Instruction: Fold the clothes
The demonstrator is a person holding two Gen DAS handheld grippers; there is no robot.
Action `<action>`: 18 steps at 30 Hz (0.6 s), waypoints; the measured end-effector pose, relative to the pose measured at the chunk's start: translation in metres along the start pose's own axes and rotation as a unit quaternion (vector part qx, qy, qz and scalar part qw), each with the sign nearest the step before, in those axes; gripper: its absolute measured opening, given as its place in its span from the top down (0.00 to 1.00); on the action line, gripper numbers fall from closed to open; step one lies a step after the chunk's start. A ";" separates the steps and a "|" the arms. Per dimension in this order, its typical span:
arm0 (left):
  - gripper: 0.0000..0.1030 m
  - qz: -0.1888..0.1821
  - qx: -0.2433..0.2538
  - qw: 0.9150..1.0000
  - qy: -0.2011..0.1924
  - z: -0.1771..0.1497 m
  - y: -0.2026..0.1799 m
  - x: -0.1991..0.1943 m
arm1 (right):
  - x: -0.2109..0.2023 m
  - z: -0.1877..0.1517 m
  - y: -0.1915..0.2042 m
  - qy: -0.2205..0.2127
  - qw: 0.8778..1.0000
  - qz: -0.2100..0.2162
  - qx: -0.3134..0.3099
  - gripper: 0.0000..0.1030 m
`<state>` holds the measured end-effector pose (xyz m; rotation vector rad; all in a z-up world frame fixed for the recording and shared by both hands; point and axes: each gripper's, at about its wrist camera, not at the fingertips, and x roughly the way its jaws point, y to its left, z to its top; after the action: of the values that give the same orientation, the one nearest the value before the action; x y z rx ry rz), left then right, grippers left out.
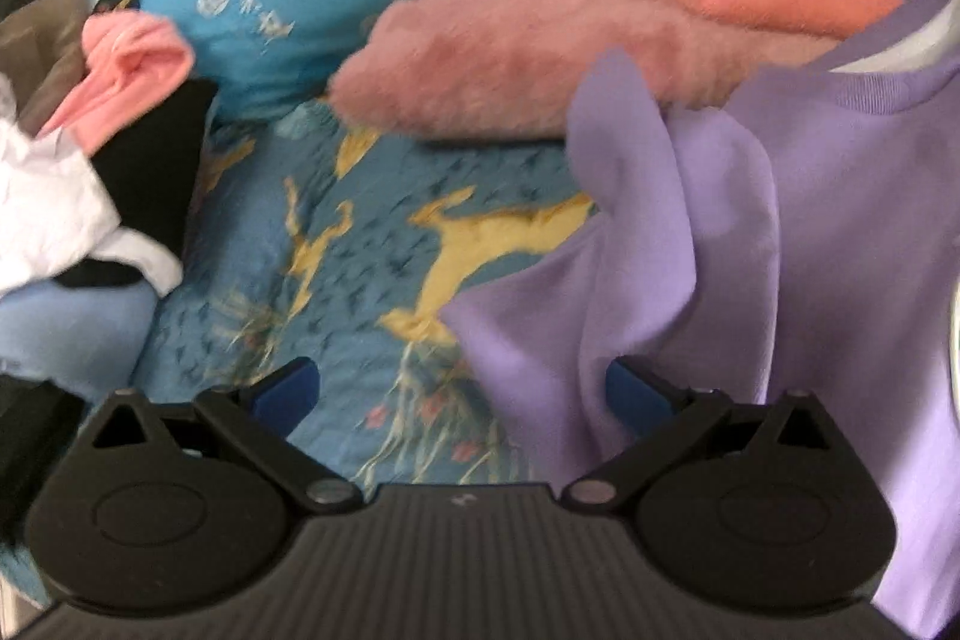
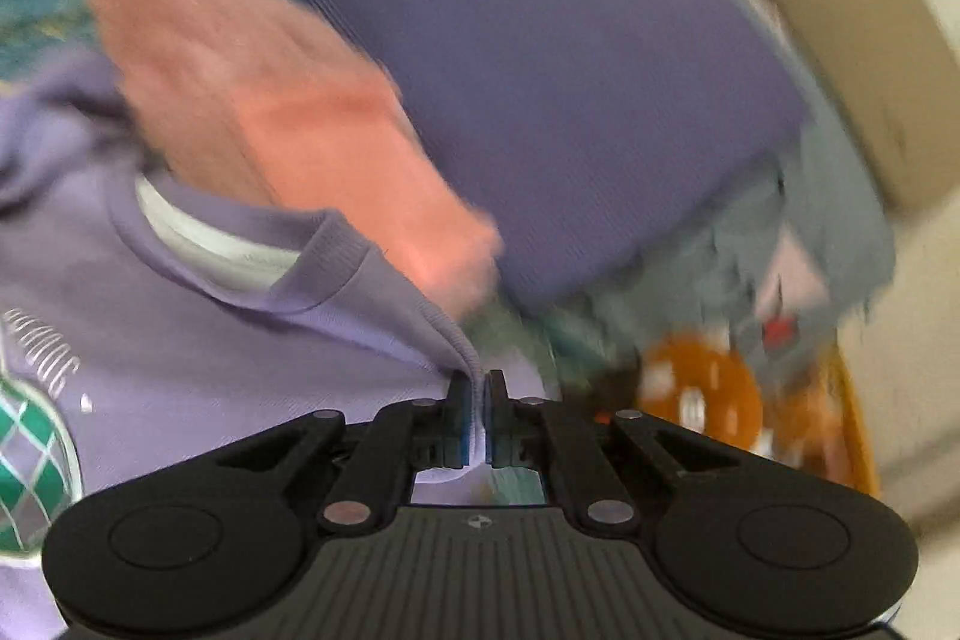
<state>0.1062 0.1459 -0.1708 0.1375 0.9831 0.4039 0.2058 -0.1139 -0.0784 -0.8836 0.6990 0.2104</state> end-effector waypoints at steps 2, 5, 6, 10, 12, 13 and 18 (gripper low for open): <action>0.00 0.002 0.003 1.000 -0.002 0.001 -0.002 0.000 | 0.031 -0.007 -0.004 0.044 0.999 -0.019 0.025 0.96; 0.00 0.006 0.007 1.000 -0.004 0.004 -0.005 0.001 | 0.076 -0.028 -0.010 0.122 0.989 -0.024 0.086 0.95; 0.00 0.006 0.006 1.000 0.000 0.003 -0.004 0.003 | 0.089 -0.038 -0.010 0.149 0.983 -0.010 0.111 0.95; 0.00 0.006 -0.018 1.000 0.018 -0.007 0.017 0.007 | 0.086 -0.059 -0.003 0.146 0.978 0.000 0.151 0.80; 0.00 0.007 -0.027 0.999 0.018 -0.009 0.027 0.004 | 0.061 -0.059 -0.001 0.113 0.982 -0.029 0.147 0.52; 0.00 0.008 -0.032 0.999 0.017 -0.009 0.032 0.002 | 0.048 -0.060 0.000 0.097 0.984 -0.043 0.145 0.50; 0.00 0.011 -0.053 0.999 0.005 -0.006 0.051 -0.016 | -0.031 -0.046 0.029 -0.023 0.989 -0.085 0.117 0.50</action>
<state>0.0790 0.1862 -0.1465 0.0507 0.9683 0.4754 0.1472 -0.1275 -0.0967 -0.7069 0.5884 -0.0032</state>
